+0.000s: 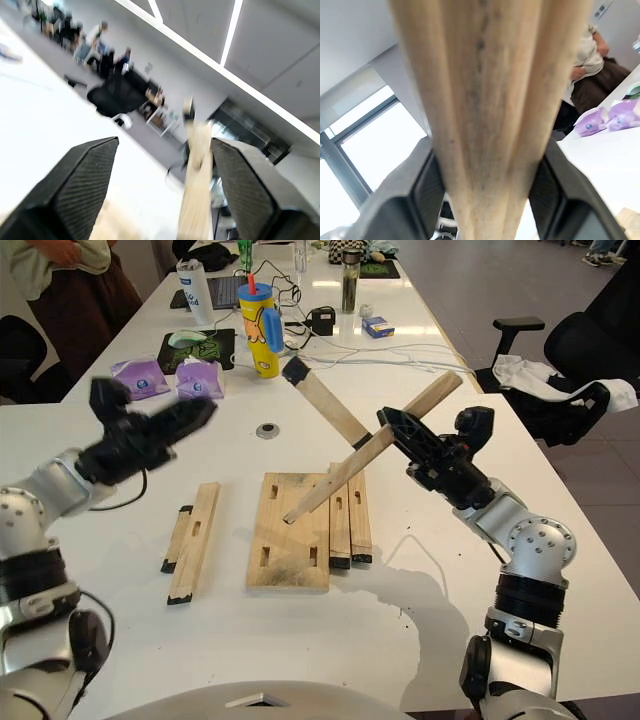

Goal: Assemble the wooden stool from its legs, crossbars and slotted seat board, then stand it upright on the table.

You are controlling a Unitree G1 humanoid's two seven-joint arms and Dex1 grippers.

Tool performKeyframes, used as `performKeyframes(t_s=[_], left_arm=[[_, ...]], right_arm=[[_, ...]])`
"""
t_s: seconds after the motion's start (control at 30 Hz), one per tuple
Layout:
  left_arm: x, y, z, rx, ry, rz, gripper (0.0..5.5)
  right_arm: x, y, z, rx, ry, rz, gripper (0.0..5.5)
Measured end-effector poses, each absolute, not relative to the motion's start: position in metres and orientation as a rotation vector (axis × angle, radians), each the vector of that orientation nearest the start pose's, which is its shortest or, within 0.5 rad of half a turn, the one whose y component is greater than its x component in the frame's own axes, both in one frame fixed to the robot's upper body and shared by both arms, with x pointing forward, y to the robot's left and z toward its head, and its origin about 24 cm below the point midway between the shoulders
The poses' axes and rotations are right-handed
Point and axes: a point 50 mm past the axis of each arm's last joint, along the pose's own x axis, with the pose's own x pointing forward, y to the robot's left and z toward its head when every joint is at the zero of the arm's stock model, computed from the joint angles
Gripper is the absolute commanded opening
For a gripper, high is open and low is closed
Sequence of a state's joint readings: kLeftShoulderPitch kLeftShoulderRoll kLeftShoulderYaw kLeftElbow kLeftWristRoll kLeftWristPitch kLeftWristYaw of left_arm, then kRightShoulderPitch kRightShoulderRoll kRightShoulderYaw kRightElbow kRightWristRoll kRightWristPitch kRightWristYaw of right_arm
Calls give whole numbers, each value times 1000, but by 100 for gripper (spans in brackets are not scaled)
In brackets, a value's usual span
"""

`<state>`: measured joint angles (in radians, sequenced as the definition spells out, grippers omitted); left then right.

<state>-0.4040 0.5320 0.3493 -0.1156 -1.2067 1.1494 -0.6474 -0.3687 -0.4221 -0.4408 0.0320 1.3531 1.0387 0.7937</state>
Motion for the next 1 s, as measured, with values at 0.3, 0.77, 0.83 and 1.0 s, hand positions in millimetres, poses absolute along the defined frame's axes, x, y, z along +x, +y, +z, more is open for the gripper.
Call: performKeyframes(t_s=[0.3,0.77,0.83,1.0], left_arm=[[210,125,108,59,403,-1462,343],[221,120,46,551,301,-1475,343],[224,122,44,546,304,-1460,343],[237,129,44,604,292,-1434,343]], right_arm=[[285,-244,172,960,-34,1094,206],[293,-211,164,678,43,1272,206],[295,-206,159,588,59,1286,206],[296,-197,153,515,50,1333,206]])
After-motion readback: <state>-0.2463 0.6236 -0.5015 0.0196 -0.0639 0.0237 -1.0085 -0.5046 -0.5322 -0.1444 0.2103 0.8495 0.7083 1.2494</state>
